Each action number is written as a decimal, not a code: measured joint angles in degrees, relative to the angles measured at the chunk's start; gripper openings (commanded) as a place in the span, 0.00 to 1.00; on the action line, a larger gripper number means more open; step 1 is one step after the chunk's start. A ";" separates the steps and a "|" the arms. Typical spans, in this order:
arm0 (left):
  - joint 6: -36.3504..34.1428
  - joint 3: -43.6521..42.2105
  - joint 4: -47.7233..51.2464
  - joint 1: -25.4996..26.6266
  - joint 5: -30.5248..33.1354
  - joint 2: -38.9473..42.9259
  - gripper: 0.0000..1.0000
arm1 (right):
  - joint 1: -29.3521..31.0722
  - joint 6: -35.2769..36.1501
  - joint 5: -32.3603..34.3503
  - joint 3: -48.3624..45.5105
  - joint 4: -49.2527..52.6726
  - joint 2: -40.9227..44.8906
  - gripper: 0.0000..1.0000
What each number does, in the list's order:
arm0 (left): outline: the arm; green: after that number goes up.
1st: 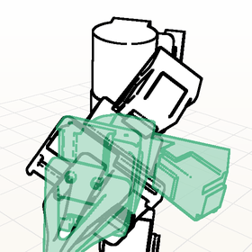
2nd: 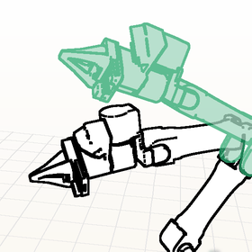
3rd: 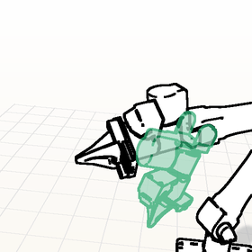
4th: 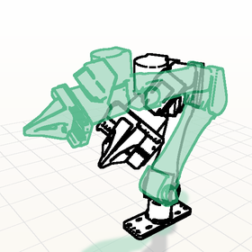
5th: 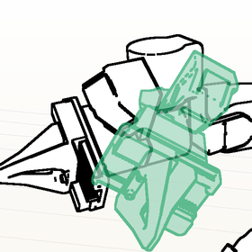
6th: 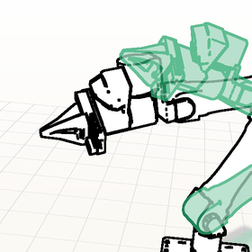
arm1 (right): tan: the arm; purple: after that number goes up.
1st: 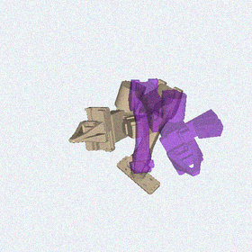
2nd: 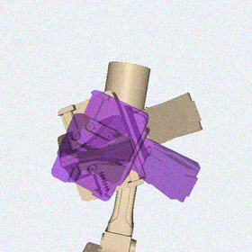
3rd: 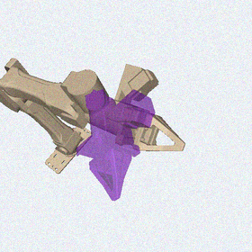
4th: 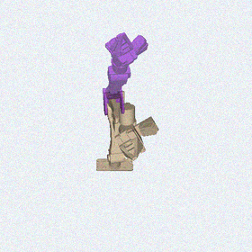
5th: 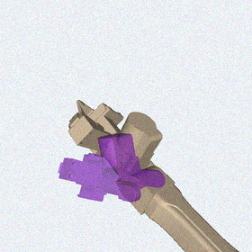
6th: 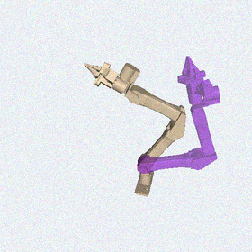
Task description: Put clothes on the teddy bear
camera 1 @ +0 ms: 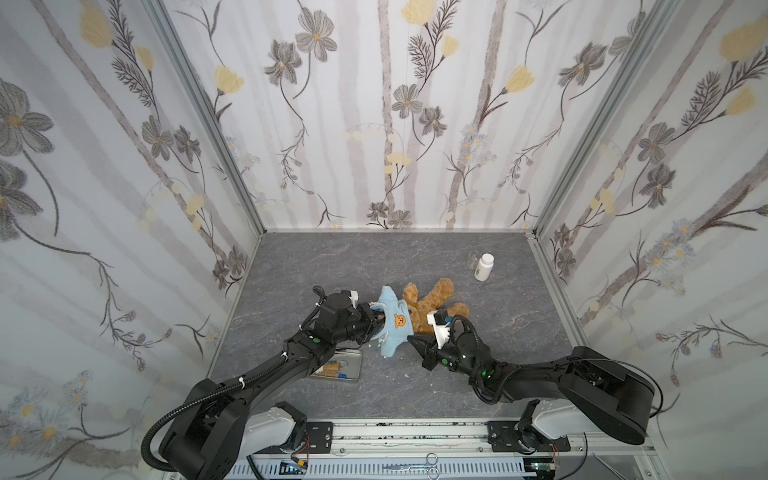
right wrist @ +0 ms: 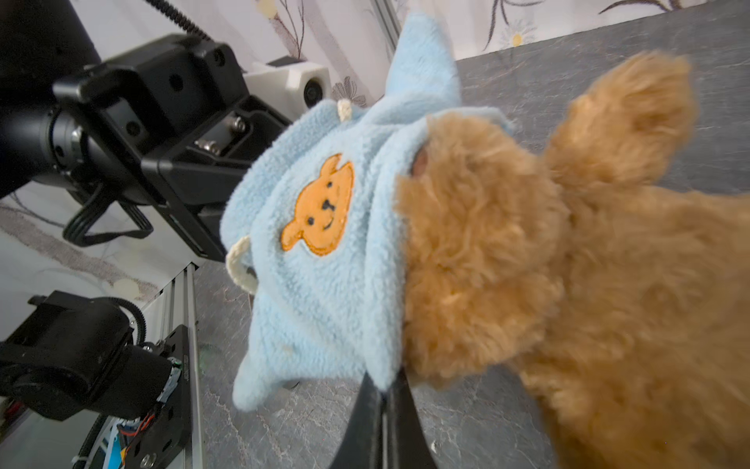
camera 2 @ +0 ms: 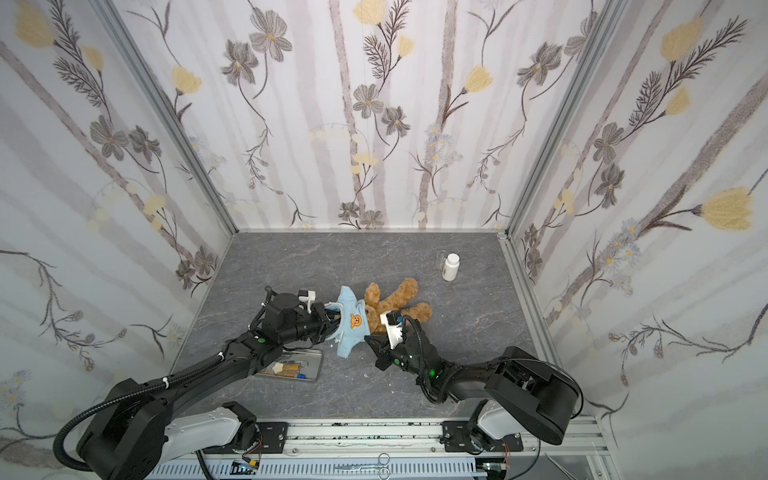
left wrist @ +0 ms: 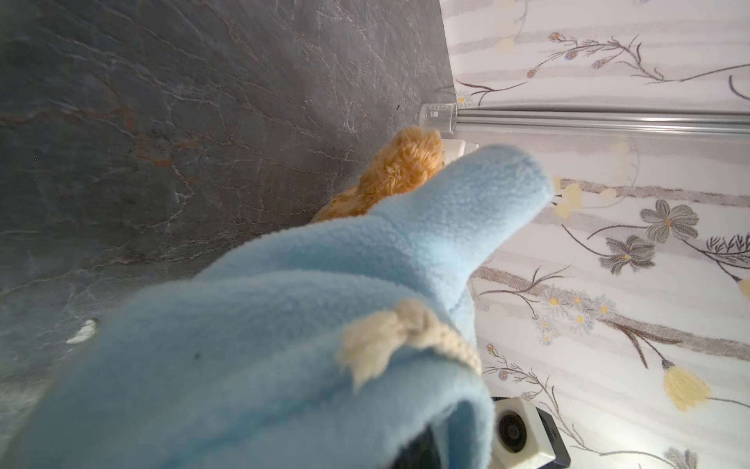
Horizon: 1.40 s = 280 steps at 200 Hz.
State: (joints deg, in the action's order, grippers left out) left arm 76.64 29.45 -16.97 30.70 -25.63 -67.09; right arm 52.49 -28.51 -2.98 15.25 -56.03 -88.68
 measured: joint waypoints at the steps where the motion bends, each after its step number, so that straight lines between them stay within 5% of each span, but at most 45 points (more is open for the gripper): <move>1: 0.11 -0.07 -0.02 -0.02 0.00 0.04 0.00 | 0.00 -0.04 0.17 0.02 0.20 0.07 0.00; 90: 5.09 -0.94 -1.81 -1.27 -3.58 0.13 0.00 | 0.09 -4.04 12.24 3.80 14.73 0.37 0.00; 171: 2.64 -0.96 -2.08 -3.76 -8.11 -1.90 0.00 | -2.71 -5.25 13.70 6.69 19.04 -2.84 0.00; 196: -0.59 -0.79 -2.29 -4.00 -8.74 -3.87 0.00 | -2.71 -2.21 11.78 5.01 18.78 -0.37 0.27; 217: -4.74 0.68 -2.58 -4.44 -8.94 -6.47 0.00 | -3.08 1.64 9.64 4.48 20.13 2.91 0.39; 253: -13.94 5.11 -1.66 -4.35 -12.13 -12.37 0.00 | -6.86 6.64 1.07 3.65 21.38 13.35 0.46; 280: -19.23 7.23 -1.11 -4.33 -14.45 -16.55 0.00 | -13.70 6.97 -0.35 5.18 22.86 14.97 0.41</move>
State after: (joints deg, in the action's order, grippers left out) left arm 57.41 36.69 -18.09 26.37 -40.07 -83.64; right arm 38.79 -21.54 -3.33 20.43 -33.17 -73.71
